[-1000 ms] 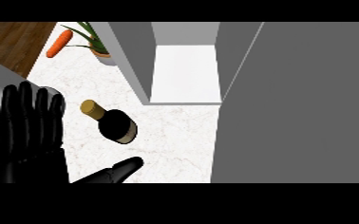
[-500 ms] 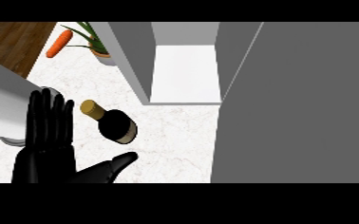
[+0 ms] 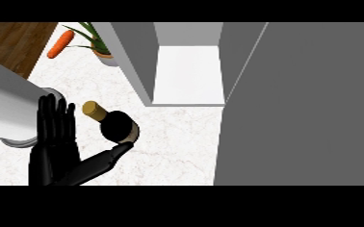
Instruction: Pick up the wine, place it into the cabinet and close the cabinet
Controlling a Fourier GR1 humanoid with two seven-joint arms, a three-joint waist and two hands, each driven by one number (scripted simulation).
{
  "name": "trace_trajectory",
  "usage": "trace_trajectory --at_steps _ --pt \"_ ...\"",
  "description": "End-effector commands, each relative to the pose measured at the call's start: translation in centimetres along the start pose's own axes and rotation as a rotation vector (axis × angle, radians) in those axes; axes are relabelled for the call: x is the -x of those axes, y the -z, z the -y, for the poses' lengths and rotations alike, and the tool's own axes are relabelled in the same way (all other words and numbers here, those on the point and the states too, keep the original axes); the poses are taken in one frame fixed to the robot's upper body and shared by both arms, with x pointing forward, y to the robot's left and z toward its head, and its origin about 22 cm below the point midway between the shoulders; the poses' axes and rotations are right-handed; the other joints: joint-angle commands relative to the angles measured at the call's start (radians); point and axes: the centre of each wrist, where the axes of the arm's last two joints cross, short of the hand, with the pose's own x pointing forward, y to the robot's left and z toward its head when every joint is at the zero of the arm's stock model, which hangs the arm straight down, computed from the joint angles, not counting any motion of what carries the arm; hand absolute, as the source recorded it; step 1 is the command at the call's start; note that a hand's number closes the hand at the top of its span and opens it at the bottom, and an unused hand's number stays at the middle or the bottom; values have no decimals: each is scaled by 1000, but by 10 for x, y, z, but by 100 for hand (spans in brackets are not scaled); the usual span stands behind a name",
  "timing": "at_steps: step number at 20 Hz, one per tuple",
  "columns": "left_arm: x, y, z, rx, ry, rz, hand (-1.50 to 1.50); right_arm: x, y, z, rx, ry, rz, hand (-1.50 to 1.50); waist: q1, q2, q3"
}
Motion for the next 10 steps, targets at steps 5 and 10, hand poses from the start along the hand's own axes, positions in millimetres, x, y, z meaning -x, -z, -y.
trace_trajectory --at_steps 5,10 --pt "22 8 -7 -16 -2 -28 -150 -28 -27 -9 -8 45 58 -150 -1 -1 1" --pt "56 -1 -22 -7 0 -51 -150 -19 -29 -6 -15 43 45 -150 0 0 1"
